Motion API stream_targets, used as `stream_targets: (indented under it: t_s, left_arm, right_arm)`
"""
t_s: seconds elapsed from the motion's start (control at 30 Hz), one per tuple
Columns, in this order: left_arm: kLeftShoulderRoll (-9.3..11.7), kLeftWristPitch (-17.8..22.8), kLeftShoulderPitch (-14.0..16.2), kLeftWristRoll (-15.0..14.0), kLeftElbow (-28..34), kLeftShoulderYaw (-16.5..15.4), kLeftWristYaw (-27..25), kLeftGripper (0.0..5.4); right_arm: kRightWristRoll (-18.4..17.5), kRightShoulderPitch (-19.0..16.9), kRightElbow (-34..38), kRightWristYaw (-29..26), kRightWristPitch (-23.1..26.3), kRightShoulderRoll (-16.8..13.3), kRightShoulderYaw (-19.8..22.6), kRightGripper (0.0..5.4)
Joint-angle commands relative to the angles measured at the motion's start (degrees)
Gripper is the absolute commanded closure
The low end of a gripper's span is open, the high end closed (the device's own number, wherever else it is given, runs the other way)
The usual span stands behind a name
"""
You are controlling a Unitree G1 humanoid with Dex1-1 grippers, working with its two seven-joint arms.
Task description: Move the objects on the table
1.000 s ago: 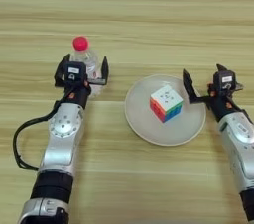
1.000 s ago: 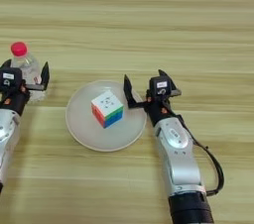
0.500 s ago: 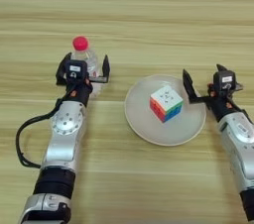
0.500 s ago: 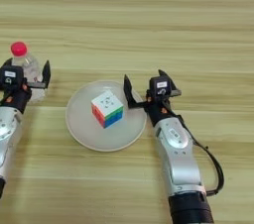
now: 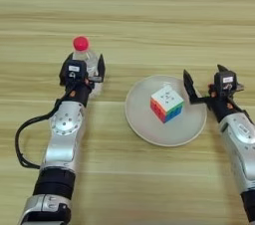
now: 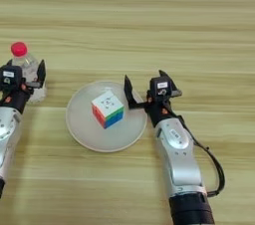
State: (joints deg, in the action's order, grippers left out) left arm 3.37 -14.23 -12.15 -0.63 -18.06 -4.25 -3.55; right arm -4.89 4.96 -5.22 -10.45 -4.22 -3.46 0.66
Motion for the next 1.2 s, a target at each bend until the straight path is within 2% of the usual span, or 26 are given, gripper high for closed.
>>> stream_targets:
  t_s: [0.03, 0.3, 0.8, 1.07, 1.2]
  left_arm:
    - [-0.04, -0.24, -0.21, -0.77, 0.67, -0.13, -0.08, 1.89]
    - [0.17, 0.27, 0.42, -0.96, 2.37, -0.24, -0.28, 2.14]
    - [0.24, 4.61, 2.53, -1.02, 11.92, 0.40, -0.93, 2.24]
    - [0.35, 8.13, 3.76, -1.40, 18.10, 1.08, -1.87, 2.24]
    - [0.15, 10.48, 4.42, -2.26, 21.66, 1.96, -2.73, 2.25]
  right_arm:
    - [-0.17, 0.37, -0.61, 0.05, -0.39, 0.18, -0.03, 0.00]
    - [0.12, 0.20, -0.43, 0.07, -0.62, 0.20, -0.38, 0.00]
    - [0.42, -0.26, 0.92, -0.18, -1.04, 0.13, -1.35, 0.00]
    - [0.53, -1.81, 4.43, -2.52, -2.34, -0.06, -4.52, 0.00]
    - [0.49, -3.69, 8.74, -4.97, -2.60, -0.23, -7.86, 0.00]
